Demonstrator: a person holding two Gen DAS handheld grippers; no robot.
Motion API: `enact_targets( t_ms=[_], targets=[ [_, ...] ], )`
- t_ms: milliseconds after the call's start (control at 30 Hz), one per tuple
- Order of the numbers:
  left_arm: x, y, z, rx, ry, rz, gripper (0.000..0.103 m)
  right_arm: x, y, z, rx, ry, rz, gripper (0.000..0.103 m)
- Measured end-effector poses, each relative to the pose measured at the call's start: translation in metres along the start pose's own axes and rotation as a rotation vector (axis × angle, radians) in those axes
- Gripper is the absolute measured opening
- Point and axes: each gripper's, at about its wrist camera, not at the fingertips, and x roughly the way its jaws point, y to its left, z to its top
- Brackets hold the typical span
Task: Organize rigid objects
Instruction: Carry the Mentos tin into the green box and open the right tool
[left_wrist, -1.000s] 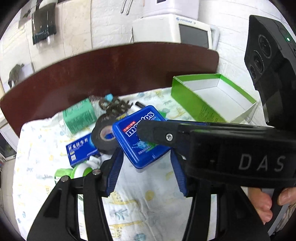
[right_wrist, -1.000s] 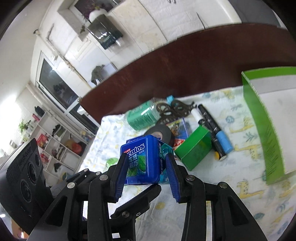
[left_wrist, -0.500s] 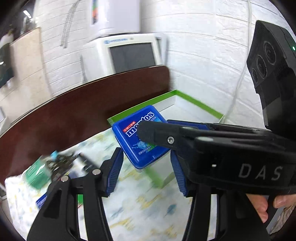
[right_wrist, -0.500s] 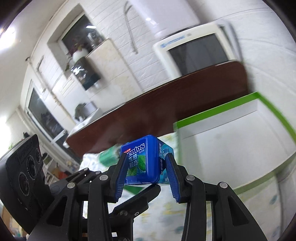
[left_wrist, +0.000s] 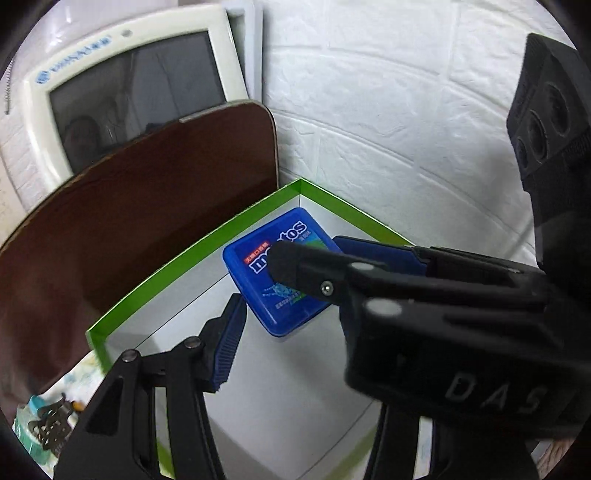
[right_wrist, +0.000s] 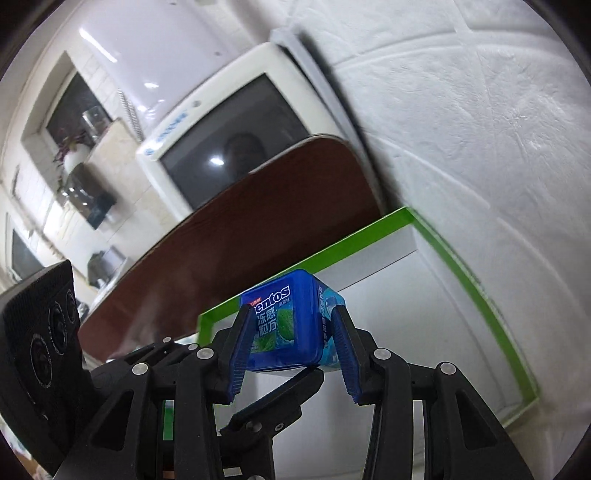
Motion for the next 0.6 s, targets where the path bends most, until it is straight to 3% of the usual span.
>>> enact_targets(
  t_ms=[300, 433, 600],
  targets=[
    [0.051, 0.005, 0.022, -0.043, 0.091, -0.059, 0.049, 0.033, -0.023, 0.013, -0.010, 0.014, -0.151, 0.045],
    [0.044, 0.004, 0.019, 0.005, 0.069, 0.004, 0.048, 0.038, -0.026, 0.008, -0.006, 0.004, -0.191, 0.045],
    [0.025, 0.015, 0.012, -0.018, 0.060, 0.028, 0.050, 0.027, -0.023, 0.003, 0.001, -0.025, -0.219, 0.044]
  ],
)
